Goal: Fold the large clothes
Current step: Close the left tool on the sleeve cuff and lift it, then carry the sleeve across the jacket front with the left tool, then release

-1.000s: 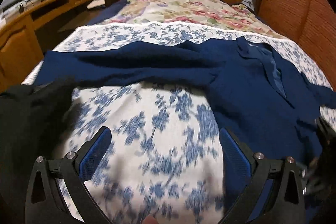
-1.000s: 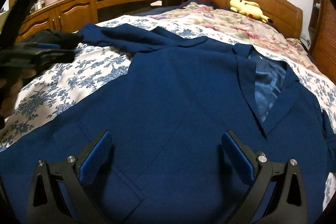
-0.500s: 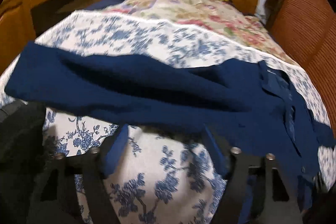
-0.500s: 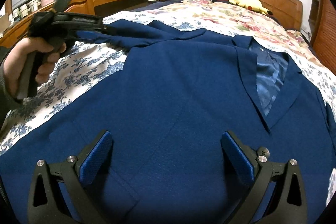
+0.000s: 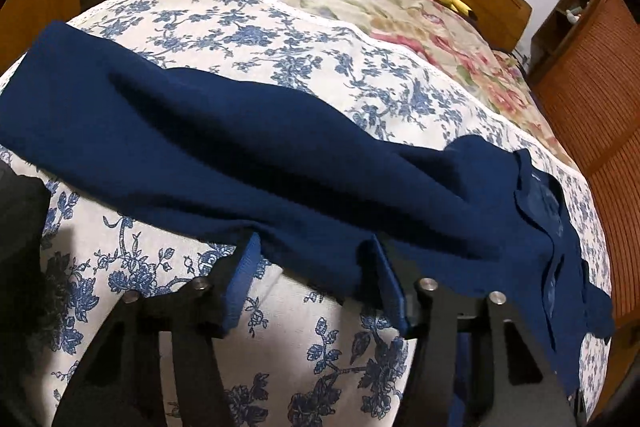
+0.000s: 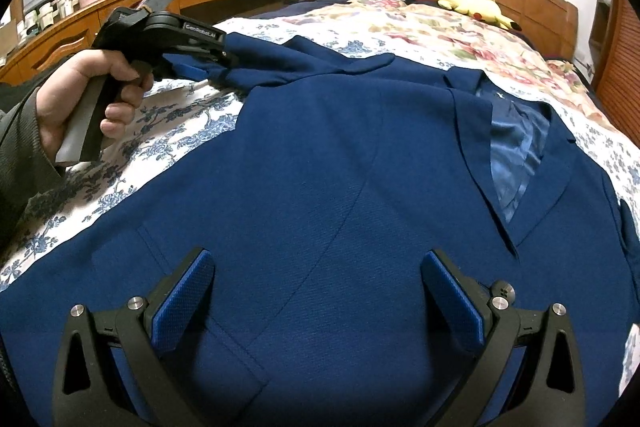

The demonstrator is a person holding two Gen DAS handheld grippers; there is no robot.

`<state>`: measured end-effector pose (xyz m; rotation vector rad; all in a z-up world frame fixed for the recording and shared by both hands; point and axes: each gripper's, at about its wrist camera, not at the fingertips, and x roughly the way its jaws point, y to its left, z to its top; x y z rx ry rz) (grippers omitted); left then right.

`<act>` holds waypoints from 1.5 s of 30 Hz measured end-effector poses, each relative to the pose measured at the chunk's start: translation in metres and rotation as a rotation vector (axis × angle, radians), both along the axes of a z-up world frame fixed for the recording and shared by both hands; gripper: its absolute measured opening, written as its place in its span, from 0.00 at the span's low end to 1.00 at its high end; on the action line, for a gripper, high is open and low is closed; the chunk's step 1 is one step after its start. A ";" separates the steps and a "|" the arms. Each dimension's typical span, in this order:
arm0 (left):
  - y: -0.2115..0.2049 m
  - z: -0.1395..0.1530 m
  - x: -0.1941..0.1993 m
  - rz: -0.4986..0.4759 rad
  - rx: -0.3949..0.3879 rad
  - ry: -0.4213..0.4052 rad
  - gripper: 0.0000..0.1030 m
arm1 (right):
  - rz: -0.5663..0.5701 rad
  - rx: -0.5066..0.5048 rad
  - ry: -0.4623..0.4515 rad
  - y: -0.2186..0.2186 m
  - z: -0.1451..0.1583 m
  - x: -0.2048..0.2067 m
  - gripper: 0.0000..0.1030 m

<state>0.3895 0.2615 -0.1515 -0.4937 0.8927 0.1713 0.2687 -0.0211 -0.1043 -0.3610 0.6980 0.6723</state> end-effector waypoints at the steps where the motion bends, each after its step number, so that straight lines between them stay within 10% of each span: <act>1: 0.000 0.000 0.000 0.001 0.012 0.000 0.46 | 0.001 -0.001 -0.001 0.000 0.000 0.000 1.00; 11: -0.005 0.021 0.001 -0.009 0.117 -0.018 0.02 | 0.002 0.001 -0.002 -0.001 0.000 -0.001 1.00; 37: -0.176 0.135 -0.062 -0.442 0.262 -0.182 0.01 | -0.116 0.108 -0.068 -0.080 0.048 -0.038 1.00; 45: -0.157 0.124 -0.064 -0.420 0.256 -0.151 0.35 | -0.124 0.082 -0.032 -0.073 0.030 -0.035 1.00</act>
